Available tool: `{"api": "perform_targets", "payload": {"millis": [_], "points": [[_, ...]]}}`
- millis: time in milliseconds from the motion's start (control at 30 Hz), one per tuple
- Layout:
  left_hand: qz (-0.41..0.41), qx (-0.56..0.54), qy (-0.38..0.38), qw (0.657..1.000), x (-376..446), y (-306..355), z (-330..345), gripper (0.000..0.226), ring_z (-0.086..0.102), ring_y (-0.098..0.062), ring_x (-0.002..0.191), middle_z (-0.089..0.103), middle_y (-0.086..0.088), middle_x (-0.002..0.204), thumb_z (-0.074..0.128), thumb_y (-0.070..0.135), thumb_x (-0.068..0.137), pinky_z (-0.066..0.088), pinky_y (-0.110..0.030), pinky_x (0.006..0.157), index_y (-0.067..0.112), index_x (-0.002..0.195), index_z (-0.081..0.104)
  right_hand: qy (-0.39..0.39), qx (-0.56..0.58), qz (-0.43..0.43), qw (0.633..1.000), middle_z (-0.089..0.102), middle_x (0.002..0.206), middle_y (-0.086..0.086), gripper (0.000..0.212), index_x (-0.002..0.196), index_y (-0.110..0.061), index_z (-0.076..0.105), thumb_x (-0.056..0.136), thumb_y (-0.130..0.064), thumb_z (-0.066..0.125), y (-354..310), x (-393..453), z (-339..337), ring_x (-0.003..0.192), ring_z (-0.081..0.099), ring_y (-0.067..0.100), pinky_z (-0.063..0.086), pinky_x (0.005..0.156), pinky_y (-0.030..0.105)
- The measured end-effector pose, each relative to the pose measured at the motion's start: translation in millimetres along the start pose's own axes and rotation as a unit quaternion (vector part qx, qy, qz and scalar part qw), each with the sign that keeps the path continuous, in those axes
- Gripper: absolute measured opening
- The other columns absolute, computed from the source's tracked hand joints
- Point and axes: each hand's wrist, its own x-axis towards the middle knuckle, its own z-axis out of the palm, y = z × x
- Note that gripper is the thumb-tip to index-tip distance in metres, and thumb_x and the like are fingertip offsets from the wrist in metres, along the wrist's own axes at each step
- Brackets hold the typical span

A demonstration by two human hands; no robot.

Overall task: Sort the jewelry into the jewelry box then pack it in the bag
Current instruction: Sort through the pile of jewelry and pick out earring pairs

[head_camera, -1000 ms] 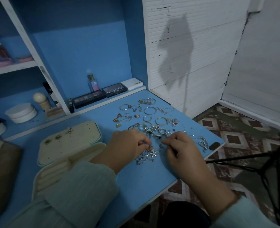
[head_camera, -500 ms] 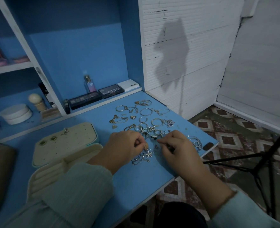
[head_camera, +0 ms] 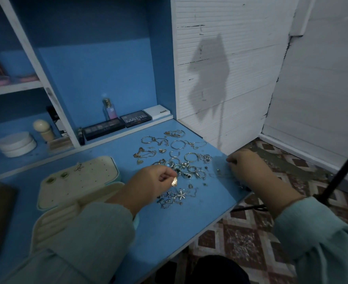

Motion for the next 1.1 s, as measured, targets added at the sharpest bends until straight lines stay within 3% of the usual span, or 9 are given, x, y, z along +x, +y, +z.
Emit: {"api": "perform_targets", "payload": {"millis": [100,167,467,700,967,1100], "points": [[-0.001,0.008,-0.003,1.000,-1,1,1,0.021,0.049,0.008,0.047,0.056,0.013,0.072,0.057,0.014,0.091,0.037,-0.005,0.049,0.013,0.110,0.067,-0.013,-0.006,0.003,1.000,0.053,0.122,0.011,0.028,0.113,-0.013,0.066,0.093,-0.012,0.048,0,1,-1,0.108,0.055,0.029,0.047,0.091,0.034],[-0.002,0.008,0.000,1.000,-1,1,1,0.020,0.051,0.003,0.051,0.061,0.010,0.080,0.058,0.014,0.090,0.039,-0.006,0.051,0.015,0.108,0.068,-0.022,-0.003,0.007,1.000,0.051,0.122,0.011,0.026,0.113,-0.013,0.067,0.093,-0.014,0.049,-2,0,-2,0.109,0.053,0.029,0.046,0.092,0.033],[-0.005,-0.009,-0.003,1.000,-2,2,1,0.014,0.049,0.005,0.064,0.055,0.014,0.076,0.058,0.010,0.090,0.040,-0.003,0.056,0.011,0.102,0.065,0.029,0.032,-0.023,0.999,0.054,0.104,0.012,0.019,0.097,-0.006,0.067,0.089,-0.012,0.051,-1,-4,4,0.098,0.054,0.027,0.045,0.083,0.031],[-0.012,-0.015,-0.005,1.000,-2,2,-1,0.016,0.052,0.002,0.071,0.058,0.012,0.081,0.060,0.012,0.089,0.042,-0.003,0.061,0.012,0.104,0.066,0.028,0.054,-0.011,0.998,0.055,0.110,0.010,0.020,0.102,-0.007,0.064,0.087,-0.011,0.051,-8,-8,1,0.097,0.055,0.024,0.043,0.076,0.027],[-0.009,-0.030,-0.005,0.999,-7,9,-4,0.016,0.054,0.002,0.070,0.060,0.011,0.080,0.061,0.011,0.088,0.043,-0.003,0.059,0.013,0.103,0.067,0.038,0.136,-0.022,0.990,0.058,0.089,0.000,0.013,0.094,-0.009,0.064,0.083,-0.009,0.057,-12,-14,-5,0.078,0.051,0.013,0.041,0.065,0.023],[-0.014,-0.052,-0.006,0.999,-7,9,-4,0.015,0.056,0.010,0.061,0.060,0.014,0.074,0.062,0.009,0.086,0.042,-0.002,0.058,0.012,0.100,0.068,0.041,0.180,-0.033,0.982,0.060,0.091,-0.001,0.019,0.098,-0.013,0.066,0.083,-0.007,0.057,-14,-16,-6,0.077,0.052,0.010,0.040,0.062,0.016]]}}
